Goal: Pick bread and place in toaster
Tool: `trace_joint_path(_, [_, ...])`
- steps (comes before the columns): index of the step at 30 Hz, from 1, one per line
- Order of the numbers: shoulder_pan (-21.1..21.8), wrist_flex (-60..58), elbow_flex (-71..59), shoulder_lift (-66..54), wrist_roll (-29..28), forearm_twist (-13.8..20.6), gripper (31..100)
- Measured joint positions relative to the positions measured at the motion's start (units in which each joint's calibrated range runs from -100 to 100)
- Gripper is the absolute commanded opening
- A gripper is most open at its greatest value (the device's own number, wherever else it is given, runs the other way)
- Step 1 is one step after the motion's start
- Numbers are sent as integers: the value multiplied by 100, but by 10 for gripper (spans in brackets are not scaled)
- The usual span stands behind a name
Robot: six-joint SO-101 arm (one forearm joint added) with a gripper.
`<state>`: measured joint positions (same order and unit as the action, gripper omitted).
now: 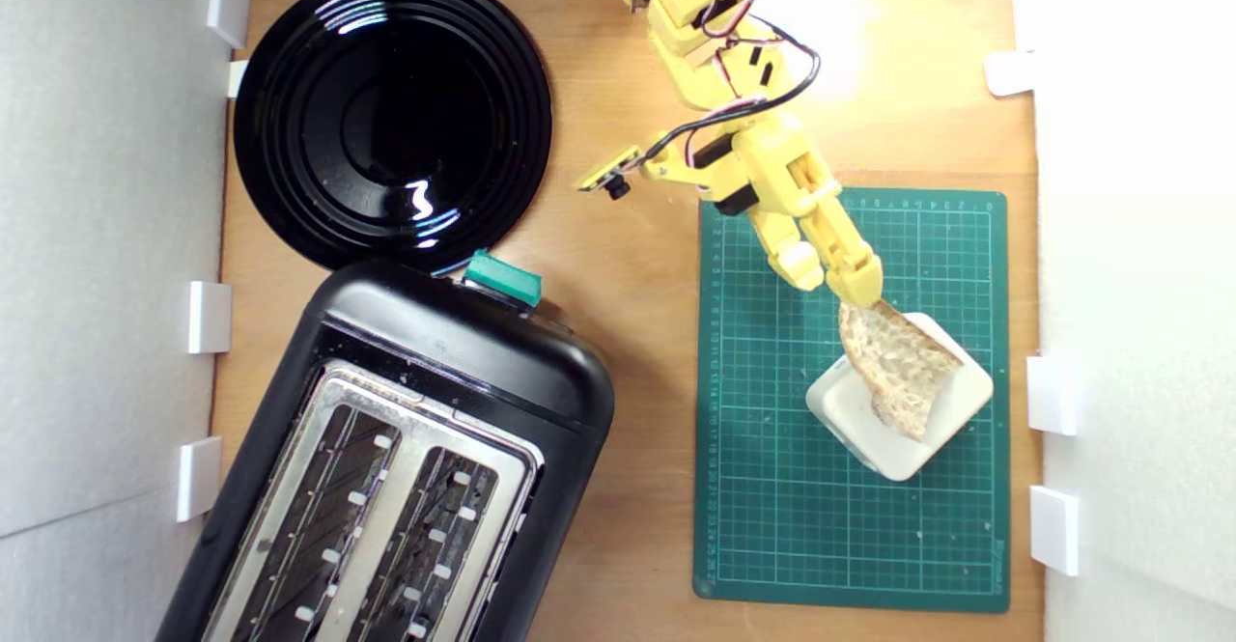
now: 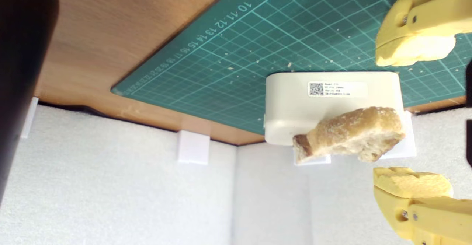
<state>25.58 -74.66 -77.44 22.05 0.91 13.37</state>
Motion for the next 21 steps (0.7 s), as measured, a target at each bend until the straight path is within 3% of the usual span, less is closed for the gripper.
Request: trace_joint_path(21, [229,0,952,470,-202,27,903])
